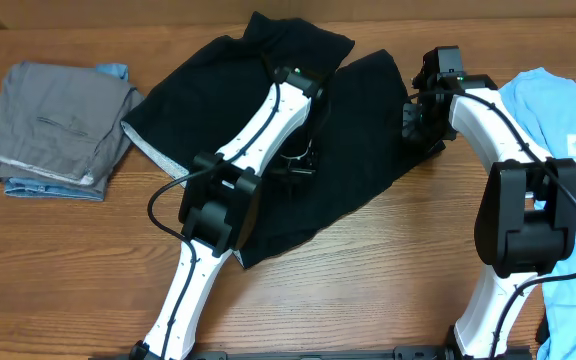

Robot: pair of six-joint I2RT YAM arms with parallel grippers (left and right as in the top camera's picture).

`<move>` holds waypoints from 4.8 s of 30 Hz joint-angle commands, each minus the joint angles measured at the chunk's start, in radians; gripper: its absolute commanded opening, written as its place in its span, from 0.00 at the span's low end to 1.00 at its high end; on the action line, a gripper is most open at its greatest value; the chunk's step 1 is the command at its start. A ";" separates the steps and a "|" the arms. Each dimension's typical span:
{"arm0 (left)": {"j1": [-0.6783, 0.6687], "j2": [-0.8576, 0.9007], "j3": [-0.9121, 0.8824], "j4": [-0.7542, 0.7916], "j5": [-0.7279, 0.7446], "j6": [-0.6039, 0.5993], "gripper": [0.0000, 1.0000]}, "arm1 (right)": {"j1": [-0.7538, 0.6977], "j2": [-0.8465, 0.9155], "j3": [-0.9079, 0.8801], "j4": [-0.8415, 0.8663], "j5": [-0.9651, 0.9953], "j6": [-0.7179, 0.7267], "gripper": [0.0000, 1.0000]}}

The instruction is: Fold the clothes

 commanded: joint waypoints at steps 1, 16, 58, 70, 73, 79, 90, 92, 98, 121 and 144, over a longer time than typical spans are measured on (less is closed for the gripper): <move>0.000 0.009 -0.064 0.004 -0.006 -0.013 0.04 | 0.001 0.002 0.001 -0.013 0.010 0.000 0.04; 0.000 0.009 -0.191 -0.049 -0.072 -0.009 0.04 | 0.000 0.002 -0.148 -0.151 0.007 0.098 0.04; -0.109 -0.200 -0.537 -0.048 -0.245 -0.131 0.04 | -0.058 -0.467 -0.147 -0.222 0.010 0.077 0.16; -0.014 -0.738 -0.514 0.234 -0.137 -0.188 0.08 | -0.055 -0.465 -0.120 -0.086 -0.227 -0.047 0.04; 0.063 -0.874 -0.514 0.361 -0.137 -0.219 0.57 | -0.054 -0.440 -0.122 0.008 -0.226 -0.084 0.04; 0.207 -0.912 -0.516 0.449 -0.121 -0.219 0.75 | -0.030 -0.273 -0.122 0.262 -0.303 -0.113 0.04; 0.211 -0.822 -0.516 0.432 -0.164 -0.124 1.00 | 0.216 0.007 -0.120 0.826 -0.140 -0.104 0.37; 0.210 -0.822 -0.516 0.410 -0.174 -0.125 1.00 | 0.235 0.018 -0.120 0.858 -0.095 -0.092 0.81; 0.210 -0.822 -0.516 0.406 -0.173 -0.125 1.00 | 0.220 0.029 -0.120 0.993 -0.072 0.066 0.76; 0.209 -0.822 -0.516 0.406 -0.173 -0.125 1.00 | 0.198 0.235 -0.113 1.151 -0.150 0.466 0.61; 0.209 -0.822 -0.516 0.406 -0.173 -0.125 1.00 | 0.071 0.235 0.031 0.887 -0.046 0.200 0.04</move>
